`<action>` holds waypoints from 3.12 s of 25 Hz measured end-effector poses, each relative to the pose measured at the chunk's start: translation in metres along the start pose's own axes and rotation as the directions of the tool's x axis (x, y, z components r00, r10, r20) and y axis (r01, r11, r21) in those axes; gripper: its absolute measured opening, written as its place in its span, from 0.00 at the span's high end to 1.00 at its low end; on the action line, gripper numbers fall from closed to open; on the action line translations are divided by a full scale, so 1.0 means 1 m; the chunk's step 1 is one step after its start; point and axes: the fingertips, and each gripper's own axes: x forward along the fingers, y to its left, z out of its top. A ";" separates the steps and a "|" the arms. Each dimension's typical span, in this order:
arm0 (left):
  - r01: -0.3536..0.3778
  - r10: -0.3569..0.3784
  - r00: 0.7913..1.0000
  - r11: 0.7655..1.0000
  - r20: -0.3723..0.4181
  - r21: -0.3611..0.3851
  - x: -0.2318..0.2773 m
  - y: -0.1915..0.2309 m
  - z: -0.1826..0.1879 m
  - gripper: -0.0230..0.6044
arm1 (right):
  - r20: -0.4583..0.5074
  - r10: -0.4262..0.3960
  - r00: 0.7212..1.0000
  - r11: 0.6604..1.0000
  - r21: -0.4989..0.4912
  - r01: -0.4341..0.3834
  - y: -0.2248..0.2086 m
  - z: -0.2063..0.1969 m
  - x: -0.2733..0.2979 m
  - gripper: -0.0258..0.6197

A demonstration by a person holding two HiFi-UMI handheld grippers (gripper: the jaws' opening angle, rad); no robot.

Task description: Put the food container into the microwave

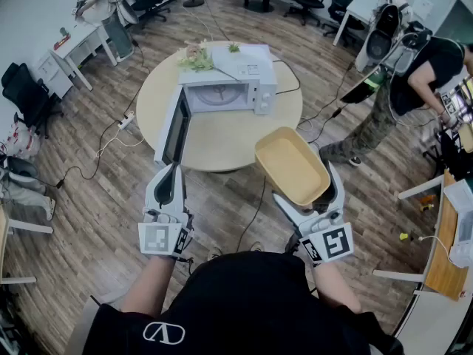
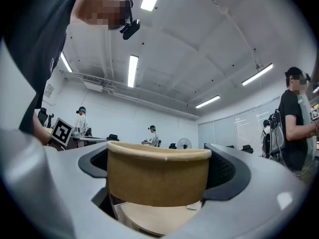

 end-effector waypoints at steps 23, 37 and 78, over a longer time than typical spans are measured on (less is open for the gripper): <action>-0.034 0.034 0.999 0.999 -0.003 0.013 -0.010 -0.010 0.005 0.96 | 0.038 0.048 0.998 0.999 0.014 -0.049 0.003 0.004 0.002 0.08; -0.158 0.161 0.987 0.983 -0.025 0.088 -0.014 -0.057 0.002 0.96 | 0.107 0.193 0.975 0.978 0.058 -0.200 -0.033 -0.008 0.007 0.08; 0.087 -0.088 0.995 0.996 0.036 0.026 0.246 0.158 -0.045 0.96 | 0.044 -0.004 0.999 1.000 0.002 0.004 -0.067 -0.053 0.312 0.08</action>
